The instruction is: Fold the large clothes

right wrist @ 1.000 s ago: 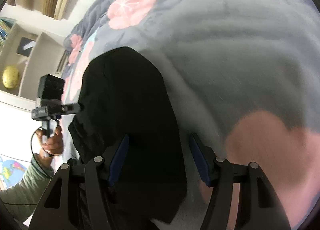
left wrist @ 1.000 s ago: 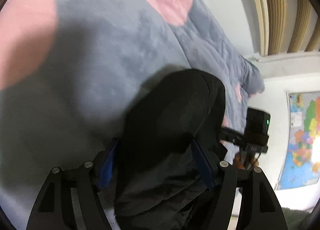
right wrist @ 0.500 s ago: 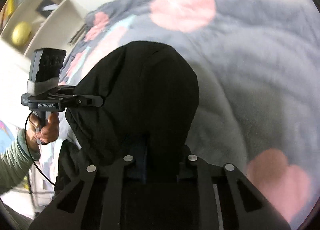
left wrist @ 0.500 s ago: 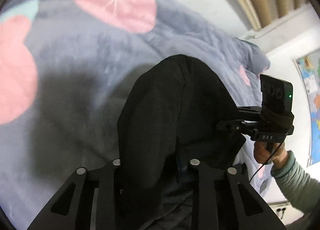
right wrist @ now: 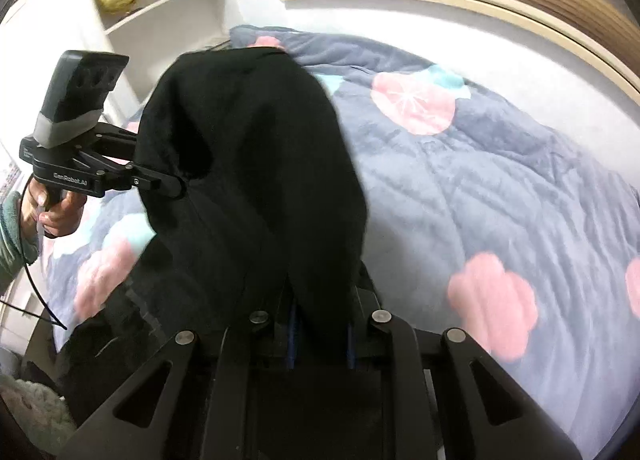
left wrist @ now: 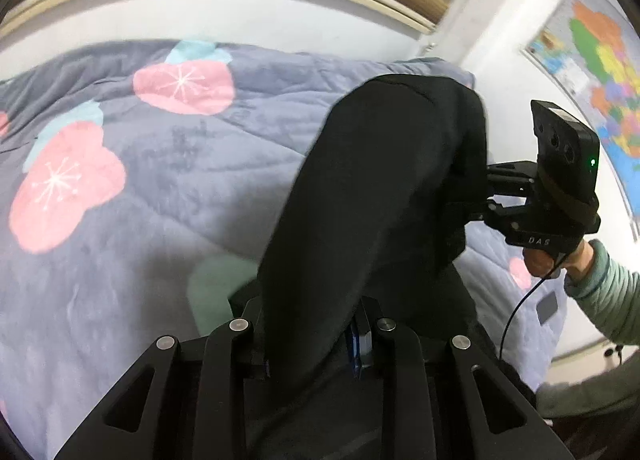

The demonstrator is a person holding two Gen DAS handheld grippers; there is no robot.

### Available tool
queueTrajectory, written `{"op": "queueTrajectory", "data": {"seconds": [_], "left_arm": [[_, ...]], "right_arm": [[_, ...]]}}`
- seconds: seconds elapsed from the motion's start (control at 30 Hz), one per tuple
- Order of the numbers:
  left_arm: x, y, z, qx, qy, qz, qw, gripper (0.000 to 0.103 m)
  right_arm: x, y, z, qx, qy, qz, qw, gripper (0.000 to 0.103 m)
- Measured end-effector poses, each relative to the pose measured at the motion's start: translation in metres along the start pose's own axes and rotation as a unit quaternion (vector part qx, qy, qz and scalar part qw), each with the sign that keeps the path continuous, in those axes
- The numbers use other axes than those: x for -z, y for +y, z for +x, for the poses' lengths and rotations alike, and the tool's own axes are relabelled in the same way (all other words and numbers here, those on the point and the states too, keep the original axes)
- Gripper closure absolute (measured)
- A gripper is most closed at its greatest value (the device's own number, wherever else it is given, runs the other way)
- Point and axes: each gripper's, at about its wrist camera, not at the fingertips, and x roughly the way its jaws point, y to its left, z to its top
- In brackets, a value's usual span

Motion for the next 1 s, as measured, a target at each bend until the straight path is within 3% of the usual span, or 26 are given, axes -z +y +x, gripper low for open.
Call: {"op": "queueTrajectory", "data": {"seconds": [0.17, 0.3, 0.47, 0.57, 0.63, 0.7, 0.83, 1.0], "left_arm": [[0.067, -0.037, -0.023, -0.002, 0.009, -0.004, 1.0, 0.076], [0.134, -0.06, -0.018, -0.011, 0.055, -0.015, 0.9983, 0.076], [0.208, -0.054, 0.011, -0.035, 0.126, -0.065, 0.9893, 0.075], [0.231, -0.047, 0.008, -0.047, 0.14, -0.095, 0.9843, 0.075], [0.232, -0.044, -0.009, -0.055, 0.124, -0.107, 0.9849, 0.075], [0.224, -0.044, -0.031, -0.052, 0.093, -0.115, 0.9877, 0.075], [0.19, -0.057, -0.071, -0.047, 0.02, -0.105, 0.9932, 0.075], [0.141, -0.072, -0.069, -0.013, -0.017, -0.097, 0.995, 0.07]], "right_arm": [[0.056, 0.054, -0.028, 0.018, 0.018, -0.014, 1.0, 0.083], [0.107, 0.077, -0.023, 0.009, 0.062, 0.005, 0.998, 0.081], [0.167, 0.085, 0.005, 0.0, 0.134, 0.06, 0.989, 0.077], [0.173, 0.081, -0.007, 0.001, 0.132, 0.093, 0.987, 0.073], [0.168, 0.074, -0.022, 0.001, 0.121, 0.115, 0.986, 0.059], [0.158, 0.069, -0.042, 0.009, 0.1, 0.123, 0.987, 0.054], [0.125, 0.073, -0.072, 0.019, 0.053, 0.13, 0.99, 0.054], [0.092, 0.101, -0.086, 0.001, 0.004, 0.144, 0.99, 0.054]]}}
